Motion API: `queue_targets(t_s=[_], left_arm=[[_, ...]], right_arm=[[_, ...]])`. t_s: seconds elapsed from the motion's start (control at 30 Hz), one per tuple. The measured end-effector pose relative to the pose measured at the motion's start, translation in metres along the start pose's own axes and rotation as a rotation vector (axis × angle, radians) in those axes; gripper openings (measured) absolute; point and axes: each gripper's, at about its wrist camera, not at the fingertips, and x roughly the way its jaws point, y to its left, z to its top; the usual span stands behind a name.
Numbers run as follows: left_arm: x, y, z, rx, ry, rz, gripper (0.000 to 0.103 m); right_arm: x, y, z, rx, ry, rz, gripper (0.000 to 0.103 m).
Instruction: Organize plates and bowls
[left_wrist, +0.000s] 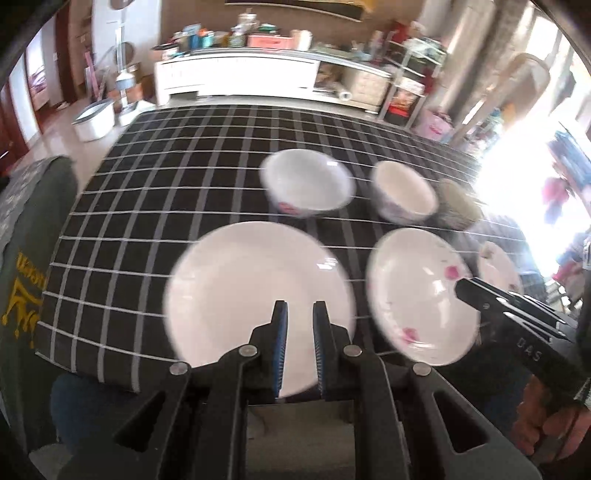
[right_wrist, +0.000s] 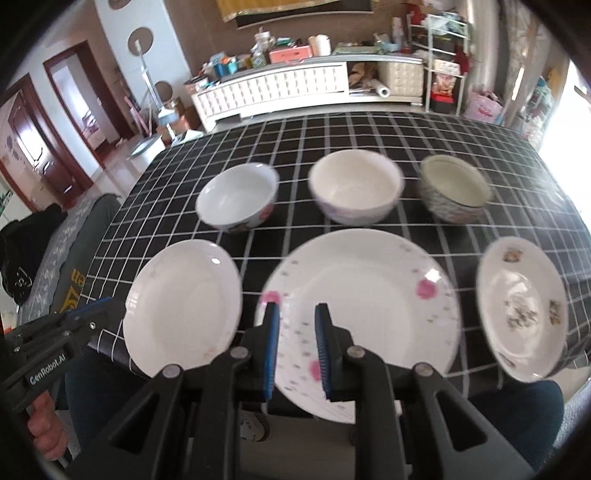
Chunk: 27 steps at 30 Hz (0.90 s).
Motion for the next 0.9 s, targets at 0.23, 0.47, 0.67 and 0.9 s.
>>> queue_targets(t_s=[0.23,0.47,0.67,0.9], left_arm=[[0.006,-0.052,-0.003,0.069,-0.005,-0.058,0.012],[0.037,-0.069,-0.005,0.051,0.063,-0.071,0.012],[0.060,-0.071,-0.001,0.058,0.111,-0.057,0.012],[0.093,-0.068,0.004,0.046,0.163,-0.045,0.012]], right_arm=[[-0.016,-0.041,-0.014,0.052,-0.026,-0.027,0.023],[-0.009,-0.077,-0.019,0.113,-0.002,-0.049,0.023],[0.006,-0.097,-0.019,0.133,0.022,-0.060,0.023],[0.022,-0.114,-0.017,0.142,0.057,-0.088,0.023]])
